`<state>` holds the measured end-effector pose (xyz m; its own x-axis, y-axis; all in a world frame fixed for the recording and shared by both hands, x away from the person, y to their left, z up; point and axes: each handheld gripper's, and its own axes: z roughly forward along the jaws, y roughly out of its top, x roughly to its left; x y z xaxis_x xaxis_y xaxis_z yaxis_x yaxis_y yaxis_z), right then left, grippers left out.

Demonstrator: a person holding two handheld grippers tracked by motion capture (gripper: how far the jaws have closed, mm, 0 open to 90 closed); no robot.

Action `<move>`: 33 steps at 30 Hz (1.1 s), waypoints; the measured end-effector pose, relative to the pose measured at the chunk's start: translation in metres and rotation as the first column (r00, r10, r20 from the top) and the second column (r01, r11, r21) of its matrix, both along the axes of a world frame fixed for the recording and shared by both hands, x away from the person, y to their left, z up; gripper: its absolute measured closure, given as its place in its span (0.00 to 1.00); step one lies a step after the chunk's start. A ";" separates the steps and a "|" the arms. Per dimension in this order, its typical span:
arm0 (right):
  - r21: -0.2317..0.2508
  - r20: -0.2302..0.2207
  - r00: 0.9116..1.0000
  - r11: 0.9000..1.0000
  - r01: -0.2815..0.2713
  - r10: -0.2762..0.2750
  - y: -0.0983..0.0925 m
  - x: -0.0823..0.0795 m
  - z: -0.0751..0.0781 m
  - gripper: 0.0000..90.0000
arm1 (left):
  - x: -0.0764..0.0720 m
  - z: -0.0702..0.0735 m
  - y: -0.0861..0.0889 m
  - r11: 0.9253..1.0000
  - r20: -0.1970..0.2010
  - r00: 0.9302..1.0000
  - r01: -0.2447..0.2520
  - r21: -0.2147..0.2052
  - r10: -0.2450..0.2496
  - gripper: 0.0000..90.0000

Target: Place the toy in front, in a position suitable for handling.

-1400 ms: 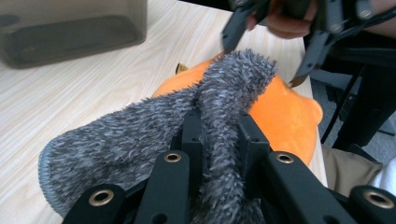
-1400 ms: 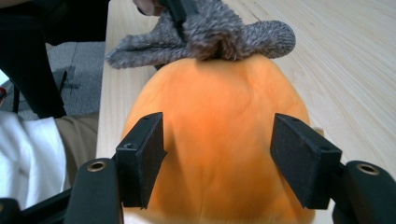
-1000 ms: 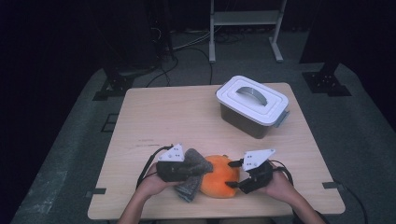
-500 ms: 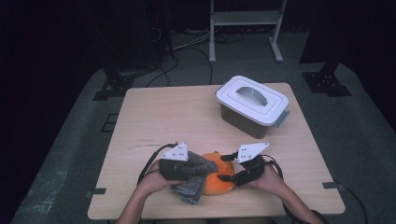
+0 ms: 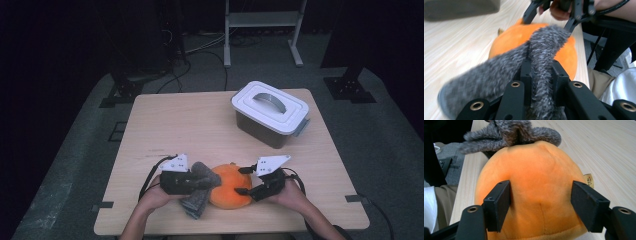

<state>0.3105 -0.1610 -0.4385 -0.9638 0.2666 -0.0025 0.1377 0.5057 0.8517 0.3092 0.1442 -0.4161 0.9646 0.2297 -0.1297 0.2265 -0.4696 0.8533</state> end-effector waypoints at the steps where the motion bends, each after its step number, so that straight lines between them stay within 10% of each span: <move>1: -0.003 -0.002 1.000 1.000 0.002 -0.002 0.000 0.000 0.000 0.35 | 0.000 0.003 -0.007 1.000 0.006 1.000 0.009 -0.008 -0.009 0.84; 7: -0.019 0.008 1.000 1.000 0.003 -0.003 0.001 -0.002 0.000 0.35 | -0.001 0.005 -0.029 0.998 0.016 0.998 0.056 -0.031 -0.055 0.83; 24: 0.013 -0.067 0.998 1.000 -0.006 0.007 -0.020 -0.006 0.006 0.32 | 0.001 -0.009 0.008 1.000 -0.028 0.999 -0.029 -0.011 0.029 0.83; 33: -0.014 -0.032 0.999 0.999 0.040 -0.040 -0.004 0.000 0.002 0.31 | -0.008 0.002 -0.018 0.997 -0.011 0.998 0.067 -0.035 -0.067 0.82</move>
